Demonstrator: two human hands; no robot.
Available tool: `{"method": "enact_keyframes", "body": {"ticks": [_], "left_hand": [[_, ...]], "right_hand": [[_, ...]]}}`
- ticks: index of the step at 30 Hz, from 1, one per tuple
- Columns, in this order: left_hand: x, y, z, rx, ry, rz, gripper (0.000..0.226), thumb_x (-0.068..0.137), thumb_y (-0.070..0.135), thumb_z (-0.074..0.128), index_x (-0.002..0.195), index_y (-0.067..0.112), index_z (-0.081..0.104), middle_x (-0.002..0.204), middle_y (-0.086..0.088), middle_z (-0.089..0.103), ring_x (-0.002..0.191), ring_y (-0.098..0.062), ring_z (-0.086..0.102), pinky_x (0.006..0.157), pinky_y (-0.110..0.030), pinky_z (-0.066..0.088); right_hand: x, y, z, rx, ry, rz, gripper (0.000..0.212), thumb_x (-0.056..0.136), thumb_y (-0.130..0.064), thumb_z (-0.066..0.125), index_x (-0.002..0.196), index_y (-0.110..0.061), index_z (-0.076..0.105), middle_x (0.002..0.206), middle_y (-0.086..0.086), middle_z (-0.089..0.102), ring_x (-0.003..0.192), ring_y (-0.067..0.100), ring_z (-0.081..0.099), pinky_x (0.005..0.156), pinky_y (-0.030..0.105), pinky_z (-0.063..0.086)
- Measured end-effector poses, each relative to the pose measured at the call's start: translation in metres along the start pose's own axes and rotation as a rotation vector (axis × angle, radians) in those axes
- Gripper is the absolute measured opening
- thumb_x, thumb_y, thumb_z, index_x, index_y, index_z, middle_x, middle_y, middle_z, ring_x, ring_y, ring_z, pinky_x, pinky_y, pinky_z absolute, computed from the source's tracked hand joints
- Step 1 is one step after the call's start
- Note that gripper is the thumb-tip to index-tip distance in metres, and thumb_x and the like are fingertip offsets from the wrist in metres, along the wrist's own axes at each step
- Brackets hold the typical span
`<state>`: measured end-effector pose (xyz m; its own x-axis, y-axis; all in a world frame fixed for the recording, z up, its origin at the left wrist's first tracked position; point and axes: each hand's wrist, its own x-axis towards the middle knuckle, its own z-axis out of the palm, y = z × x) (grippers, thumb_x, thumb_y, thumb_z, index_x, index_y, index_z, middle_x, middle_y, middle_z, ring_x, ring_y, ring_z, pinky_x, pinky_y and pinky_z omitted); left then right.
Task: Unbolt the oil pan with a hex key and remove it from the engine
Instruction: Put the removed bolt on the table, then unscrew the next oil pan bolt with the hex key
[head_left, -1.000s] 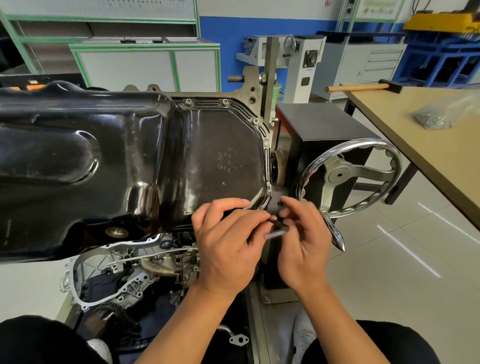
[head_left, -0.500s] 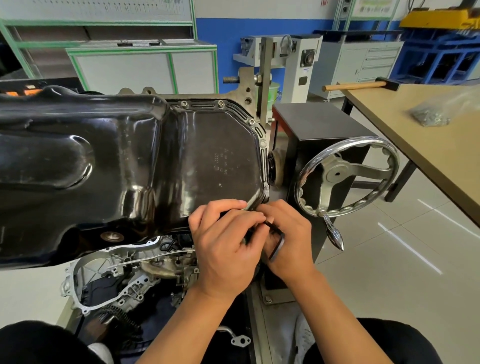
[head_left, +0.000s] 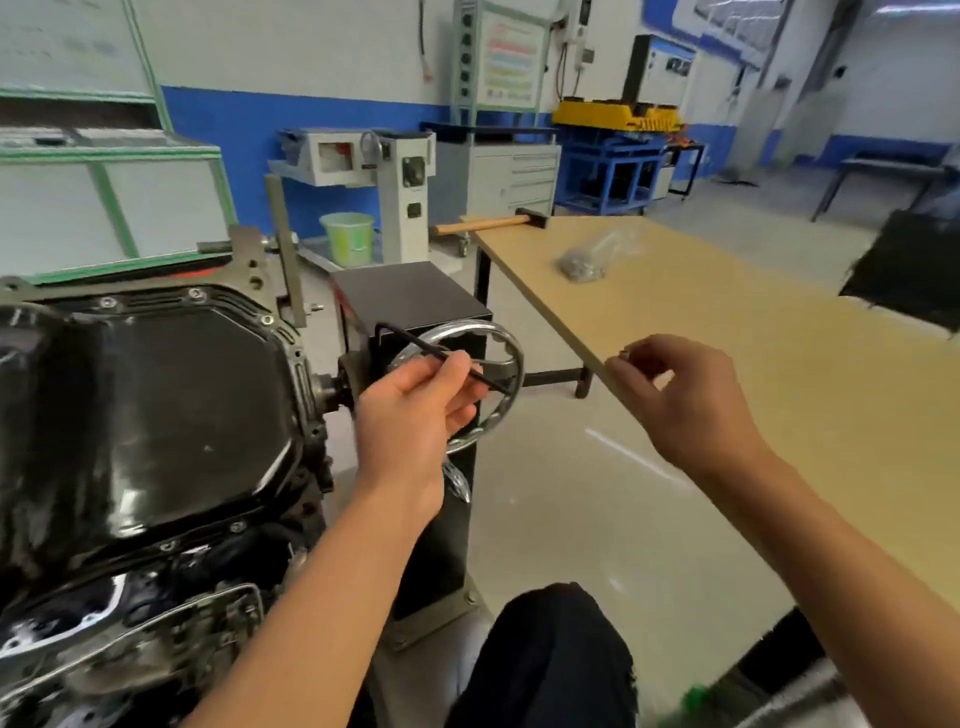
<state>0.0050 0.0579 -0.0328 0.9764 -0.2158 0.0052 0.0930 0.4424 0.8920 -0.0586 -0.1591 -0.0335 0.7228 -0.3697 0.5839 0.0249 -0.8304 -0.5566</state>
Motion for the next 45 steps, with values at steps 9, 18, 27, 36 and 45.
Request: {"method": "enact_keyframes", "body": {"ticks": [9, 18, 27, 36, 45], "left_hand": [[-0.019, -0.053, 0.074, 0.111, -0.235, -0.131, 0.004, 0.090, 0.012, 0.068, 0.093, 0.011, 0.071, 0.085, -0.004, 0.075, 0.079, -0.016, 0.071, 0.067, -0.025, 0.052], [-0.023, -0.061, 0.069, 0.262, -0.269, -0.056, 0.010, 0.092, 0.013, 0.067, 0.098, 0.008, 0.073, 0.087, -0.004, 0.076, 0.081, -0.014, 0.072, 0.073, -0.028, 0.053], [-0.046, -0.020, -0.038, 0.717, -0.140, 0.636, 0.033, 0.086, 0.009, 0.074, 0.094, 0.041, 0.072, 0.086, 0.023, 0.074, 0.079, 0.002, 0.071, 0.071, -0.011, 0.053], [-0.053, -0.026, -0.171, 1.015, 0.000, 1.089, 0.019, 0.085, -0.004, 0.067, 0.103, 0.002, 0.071, 0.098, -0.004, 0.070, 0.091, -0.010, 0.066, 0.082, -0.021, 0.053], [-0.037, -0.039, -0.200, 0.990, 0.175, 1.110, 0.015, 0.090, -0.001, 0.064, 0.103, 0.000, 0.072, 0.068, 0.011, 0.048, 0.059, 0.001, 0.041, 0.062, -0.004, 0.038]], "right_hand": [[-0.003, 0.137, -0.070, -0.476, -0.297, 0.554, 0.026, 0.089, -0.040, 0.070, 0.084, -0.015, 0.071, 0.092, 0.007, 0.071, 0.080, 0.022, 0.064, 0.068, 0.034, 0.053], [-0.017, 0.132, -0.080, -0.513, -0.231, 0.545, 0.026, 0.094, -0.033, 0.065, 0.106, -0.011, 0.071, 0.106, 0.010, 0.071, 0.091, 0.027, 0.065, 0.080, 0.039, 0.056], [-0.064, -0.053, 0.021, 0.209, -0.083, -0.311, 0.024, 0.086, -0.022, 0.072, 0.110, -0.019, 0.070, 0.075, -0.017, 0.060, 0.062, 0.006, 0.057, 0.060, 0.010, 0.040], [-0.129, -0.118, 0.166, 0.665, -0.026, -0.539, 0.013, 0.087, -0.007, 0.078, 0.095, 0.003, 0.075, 0.085, 0.007, 0.069, 0.076, 0.014, 0.064, 0.072, 0.020, 0.052], [-0.133, -0.123, 0.204, 0.635, 0.014, -0.604, 0.015, 0.089, -0.001, 0.072, 0.101, 0.007, 0.073, 0.094, 0.013, 0.073, 0.087, 0.017, 0.069, 0.080, 0.024, 0.056]]}}
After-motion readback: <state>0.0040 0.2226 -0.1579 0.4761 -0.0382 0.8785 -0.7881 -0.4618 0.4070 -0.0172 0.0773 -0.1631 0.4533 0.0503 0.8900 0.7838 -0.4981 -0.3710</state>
